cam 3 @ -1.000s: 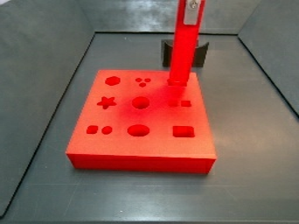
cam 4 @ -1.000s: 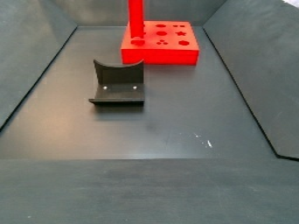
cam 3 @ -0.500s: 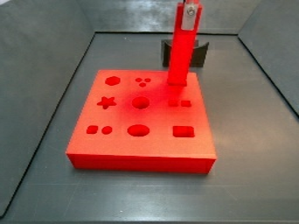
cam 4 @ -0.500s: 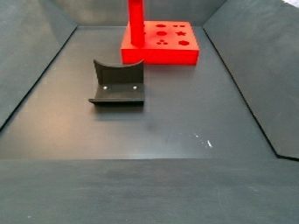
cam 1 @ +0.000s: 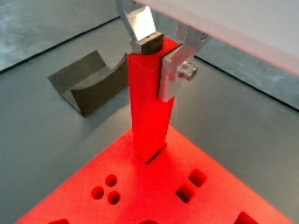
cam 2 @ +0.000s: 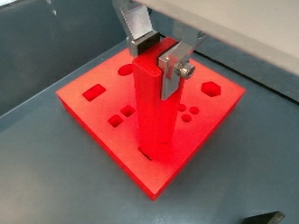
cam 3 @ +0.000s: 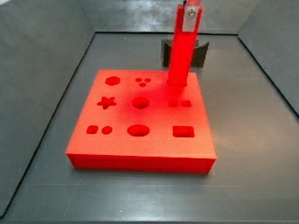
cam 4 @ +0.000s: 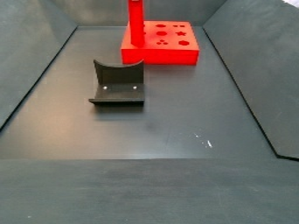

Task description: Insert the arch object.

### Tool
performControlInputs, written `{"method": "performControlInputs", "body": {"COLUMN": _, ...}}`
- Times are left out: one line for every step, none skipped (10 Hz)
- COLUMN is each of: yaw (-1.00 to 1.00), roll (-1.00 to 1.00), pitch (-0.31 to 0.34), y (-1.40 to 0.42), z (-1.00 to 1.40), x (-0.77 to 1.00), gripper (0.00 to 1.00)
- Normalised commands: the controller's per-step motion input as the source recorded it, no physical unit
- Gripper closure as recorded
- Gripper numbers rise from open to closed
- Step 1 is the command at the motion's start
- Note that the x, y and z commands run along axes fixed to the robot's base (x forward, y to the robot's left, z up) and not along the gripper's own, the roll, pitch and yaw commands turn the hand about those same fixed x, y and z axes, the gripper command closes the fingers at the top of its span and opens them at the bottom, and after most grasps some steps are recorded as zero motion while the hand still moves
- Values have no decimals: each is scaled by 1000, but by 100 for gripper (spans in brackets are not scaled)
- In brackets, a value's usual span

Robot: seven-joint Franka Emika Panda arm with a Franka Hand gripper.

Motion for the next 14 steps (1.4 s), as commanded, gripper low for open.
{"method": "performControlInputs", "body": {"yaw": 194, "roll": 0, "pitch": -7, "y": -40, "z": -86, "x": 0, "gripper": 100}}
{"method": "performControlInputs", "body": {"yaw": 226, "roll": 0, "pitch": -9, "y": -49, "z": -97, "x": 0, "gripper": 100}}
{"method": "performControlInputs", "body": {"yaw": 243, "roll": 0, "pitch": -7, "y": -66, "z": -111, "x": 6, "gripper": 100}}
{"method": "performControlInputs", "body": {"yaw": 217, "roll": 0, "pitch": -11, "y": -89, "z": -97, "x": 0, "gripper": 100}}
{"method": "performControlInputs", "body": {"yaw": 120, "roll": 0, "pitch": -19, "y": -9, "z": -123, "x": 0, "gripper": 100}}
{"method": "performControlInputs", "body": {"yaw": 0, "roll": 0, "pitch": -31, "y": 0, "z": -151, "x": -11, "gripper": 100}}
{"method": "performControlInputs", "body": {"yaw": -157, "roll": 0, "pitch": -46, "y": 0, "z": -171, "x": 0, "gripper": 100}}
{"method": "performControlInputs", "body": {"yaw": -194, "roll": 0, "pitch": -51, "y": 0, "z": -160, "x": 0, "gripper": 100}}
{"method": "performControlInputs", "body": {"yaw": -194, "roll": 0, "pitch": -56, "y": 0, "z": -154, "x": 0, "gripper": 100}}
{"method": "performControlInputs", "body": {"yaw": -220, "roll": 0, "pitch": -63, "y": 0, "z": -149, "x": 0, "gripper": 100}}
{"method": "performControlInputs", "body": {"yaw": -203, "roll": 0, "pitch": -51, "y": 0, "z": -117, "x": 0, "gripper": 100}}
{"method": "performControlInputs", "body": {"yaw": -140, "roll": 0, "pitch": -26, "y": 0, "z": -54, "x": 0, "gripper": 100}}
{"method": "performControlInputs", "body": {"yaw": -74, "roll": 0, "pitch": -6, "y": 0, "z": -14, "x": 0, "gripper": 100}}
{"method": "performControlInputs", "body": {"yaw": 0, "roll": 21, "pitch": 0, "y": 0, "z": -120, "x": 40, "gripper": 100}}
